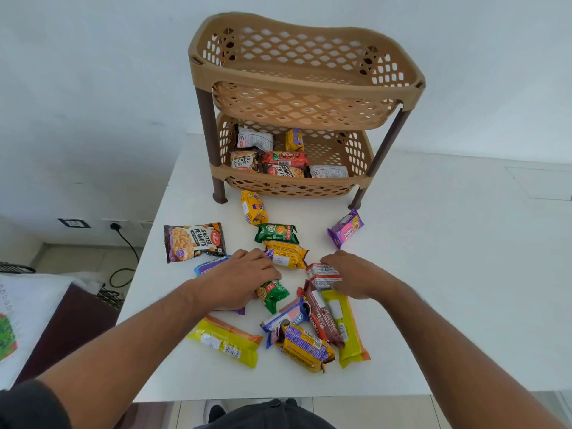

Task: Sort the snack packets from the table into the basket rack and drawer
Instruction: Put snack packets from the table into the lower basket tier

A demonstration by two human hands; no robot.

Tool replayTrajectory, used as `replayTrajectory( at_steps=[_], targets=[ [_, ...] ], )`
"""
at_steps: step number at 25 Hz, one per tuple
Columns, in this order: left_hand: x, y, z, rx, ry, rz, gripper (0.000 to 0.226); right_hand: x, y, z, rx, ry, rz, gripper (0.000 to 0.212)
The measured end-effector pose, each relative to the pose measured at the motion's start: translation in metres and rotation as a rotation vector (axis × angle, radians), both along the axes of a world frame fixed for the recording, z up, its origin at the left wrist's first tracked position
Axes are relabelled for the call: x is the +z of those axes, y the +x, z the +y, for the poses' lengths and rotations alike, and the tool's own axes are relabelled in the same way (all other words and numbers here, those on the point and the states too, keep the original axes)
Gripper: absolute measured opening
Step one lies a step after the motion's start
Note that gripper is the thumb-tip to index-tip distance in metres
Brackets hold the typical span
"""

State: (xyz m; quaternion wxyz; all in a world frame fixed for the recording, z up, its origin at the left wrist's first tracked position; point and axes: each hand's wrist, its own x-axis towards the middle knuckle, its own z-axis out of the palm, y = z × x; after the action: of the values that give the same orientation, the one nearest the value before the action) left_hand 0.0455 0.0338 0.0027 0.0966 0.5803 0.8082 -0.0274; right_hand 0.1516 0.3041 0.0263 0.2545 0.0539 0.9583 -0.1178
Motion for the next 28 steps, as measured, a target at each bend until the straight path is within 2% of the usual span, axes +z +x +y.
replayTrajectory(
  at_steps=[6,16,23,25,28],
  targets=[
    [0.014,-0.009,0.010,0.051,0.034,-0.126,0.068,-0.001,-0.002,0.004,0.009,-0.006,0.019,0.063],
    [0.019,-0.023,0.027,0.031,-0.002,-0.207,0.074,-0.004,-0.012,0.020,-0.011,-0.074,0.006,0.073],
    [0.027,-0.027,0.032,0.112,0.027,-0.342,0.072,-0.009,-0.015,0.020,0.079,-0.016,0.005,0.074],
    [0.029,-0.028,0.034,0.134,0.042,-0.350,0.073,-0.010,-0.014,0.019,0.068,-0.026,0.027,0.071],
    [0.031,-0.028,0.039,0.150,0.051,-0.353,0.074,-0.006,-0.009,0.016,0.004,-0.041,0.079,0.079]
  ],
)
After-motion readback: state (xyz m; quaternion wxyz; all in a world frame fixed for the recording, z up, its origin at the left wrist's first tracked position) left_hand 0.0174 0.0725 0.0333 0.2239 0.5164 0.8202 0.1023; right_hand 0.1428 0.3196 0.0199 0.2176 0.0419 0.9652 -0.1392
